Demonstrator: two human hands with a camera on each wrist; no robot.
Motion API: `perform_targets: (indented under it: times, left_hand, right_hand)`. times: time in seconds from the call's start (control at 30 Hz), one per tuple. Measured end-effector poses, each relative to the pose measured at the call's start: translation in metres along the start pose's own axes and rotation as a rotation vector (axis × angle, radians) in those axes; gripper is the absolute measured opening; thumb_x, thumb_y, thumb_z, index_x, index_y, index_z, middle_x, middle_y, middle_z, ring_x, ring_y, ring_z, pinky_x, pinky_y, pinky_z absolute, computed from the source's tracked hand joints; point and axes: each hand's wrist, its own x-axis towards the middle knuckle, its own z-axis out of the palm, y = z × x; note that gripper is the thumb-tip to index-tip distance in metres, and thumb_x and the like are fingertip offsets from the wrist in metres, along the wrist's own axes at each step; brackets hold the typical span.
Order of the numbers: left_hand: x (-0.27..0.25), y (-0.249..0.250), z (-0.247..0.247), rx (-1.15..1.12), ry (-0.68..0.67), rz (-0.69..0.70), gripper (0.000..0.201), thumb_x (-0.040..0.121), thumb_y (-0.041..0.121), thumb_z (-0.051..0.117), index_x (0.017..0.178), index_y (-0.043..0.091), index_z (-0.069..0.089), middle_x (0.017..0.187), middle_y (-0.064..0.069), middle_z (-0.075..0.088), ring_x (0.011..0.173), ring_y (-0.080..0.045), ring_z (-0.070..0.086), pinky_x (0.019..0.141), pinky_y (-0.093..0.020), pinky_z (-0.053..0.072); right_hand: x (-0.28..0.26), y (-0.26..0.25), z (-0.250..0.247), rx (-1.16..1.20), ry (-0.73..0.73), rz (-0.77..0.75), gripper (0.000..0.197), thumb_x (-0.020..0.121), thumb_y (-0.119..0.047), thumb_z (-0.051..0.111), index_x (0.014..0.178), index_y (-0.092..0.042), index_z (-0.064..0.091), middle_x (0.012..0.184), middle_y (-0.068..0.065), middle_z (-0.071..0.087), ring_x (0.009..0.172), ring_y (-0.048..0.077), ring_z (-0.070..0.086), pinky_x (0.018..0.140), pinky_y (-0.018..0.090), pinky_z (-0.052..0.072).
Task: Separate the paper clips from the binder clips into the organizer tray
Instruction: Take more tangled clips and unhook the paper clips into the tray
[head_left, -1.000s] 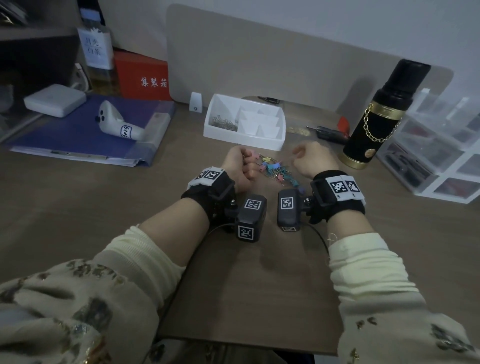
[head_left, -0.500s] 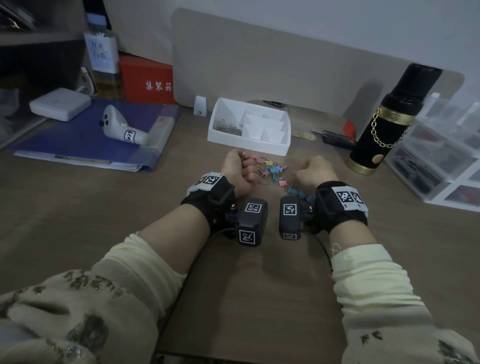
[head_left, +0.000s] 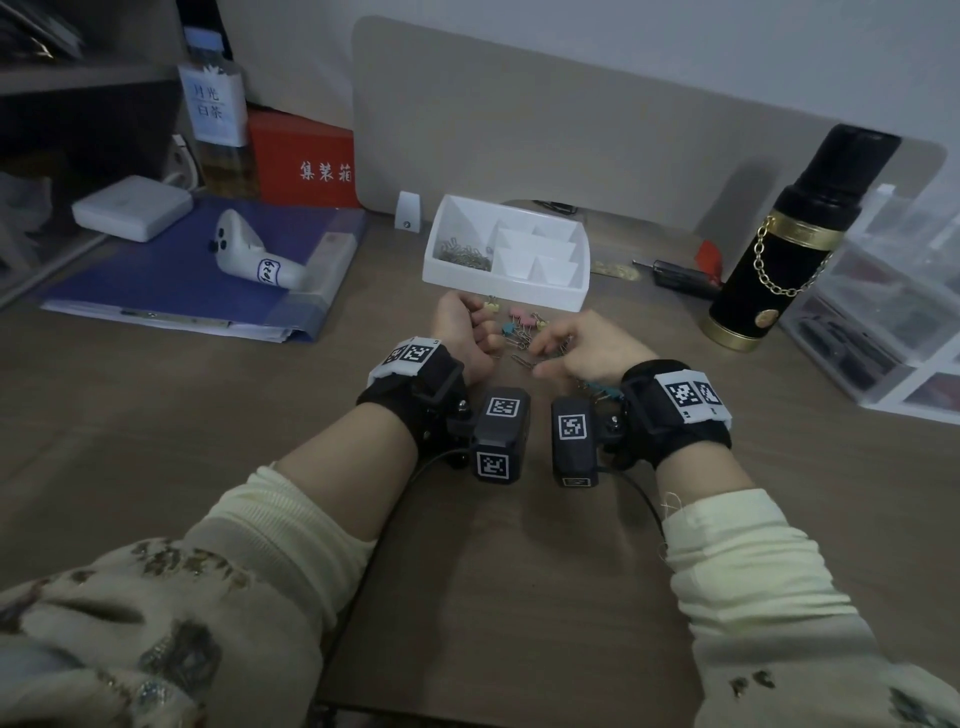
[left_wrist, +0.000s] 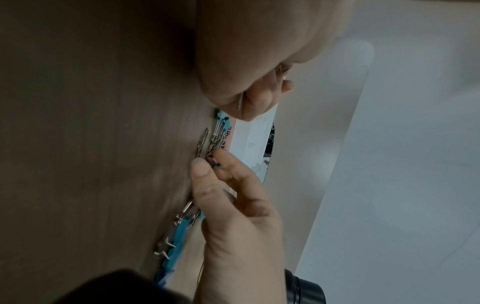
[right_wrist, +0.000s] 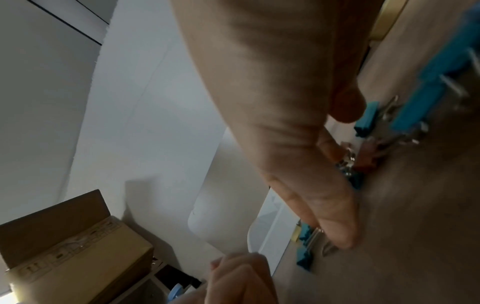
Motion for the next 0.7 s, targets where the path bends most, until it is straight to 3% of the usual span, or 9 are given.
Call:
perform_targets:
  times: [0.1, 0.23, 0.37, 0.57, 0.63, 0.7]
  left_hand:
    - [0.001, 0.000, 0.000, 0.006, 0.005, 0.004, 0.031, 0.088, 0.009, 0.031, 0.059, 0.020, 0.026, 0.034, 0.007, 0.022, 0.022, -0.007, 0.014, 0.027, -0.009, 0.009]
    - [0.001, 0.000, -0.001, 0.003, 0.007, 0.002, 0.032, 0.088, 0.009, 0.032, 0.059, 0.020, 0.026, 0.035, 0.007, 0.022, 0.023, -0.007, 0.014, 0.028, -0.009, 0.010]
    - [0.001, 0.000, -0.001, 0.004, 0.016, 0.000, 0.031, 0.088, 0.009, 0.033, 0.060, 0.019, 0.028, 0.035, 0.007, 0.024, 0.023, -0.007, 0.015, 0.027, -0.008, 0.011]
    - [0.000, 0.001, -0.001, 0.000, 0.020, -0.001, 0.031, 0.088, 0.009, 0.034, 0.059, 0.019, 0.029, 0.035, 0.007, 0.025, 0.023, -0.007, 0.016, 0.027, -0.009, 0.012]
    - [0.000, 0.001, -0.001, 0.003, 0.025, 0.004, 0.031, 0.088, 0.009, 0.033, 0.059, 0.019, 0.029, 0.035, 0.007, 0.025, 0.023, -0.007, 0.016, 0.027, -0.009, 0.011]
    - [0.000, 0.001, -0.001, 0.006, 0.025, 0.007, 0.031, 0.088, 0.009, 0.033, 0.059, 0.018, 0.029, 0.034, 0.007, 0.025, 0.023, -0.007, 0.015, 0.027, -0.009, 0.011]
  right_hand:
    - [0.003, 0.001, 0.007, -0.005, -0.006, 0.007, 0.016, 0.078, -0.011, 0.075, 0.092, -0.015, 0.070, 0.090, 0.002, 0.060, 0.081, 0.014, 0.055, 0.077, 0.024, 0.043]
    - [0.004, -0.003, 0.011, -0.044, 0.024, 0.008, 0.005, 0.082, -0.008, 0.069, 0.087, -0.009, 0.070, 0.071, -0.003, 0.057, 0.061, 0.003, 0.046, 0.058, 0.011, 0.038]
    - [0.002, -0.006, 0.010, -0.133, -0.021, -0.003, 0.006, 0.087, -0.010, 0.063, 0.082, -0.014, 0.064, 0.065, -0.008, 0.052, 0.059, 0.002, 0.044, 0.051, 0.007, 0.036]
    - [0.004, -0.009, 0.008, -0.309, -0.044, 0.011, 0.012, 0.093, -0.011, 0.052, 0.082, -0.015, 0.055, 0.071, -0.008, 0.050, 0.077, 0.014, 0.049, 0.064, 0.022, 0.035]
    - [0.004, -0.012, 0.007, -0.245, 0.040, -0.005, 0.013, 0.094, -0.007, 0.048, 0.083, -0.012, 0.054, 0.070, -0.014, 0.045, 0.071, 0.007, 0.047, 0.057, 0.012, 0.036]
    - [0.006, -0.014, 0.008, -0.138, 0.136, -0.029, 0.014, 0.092, -0.004, 0.050, 0.081, -0.010, 0.056, 0.069, -0.019, 0.045, 0.065, -0.009, 0.040, 0.051, -0.003, 0.034]
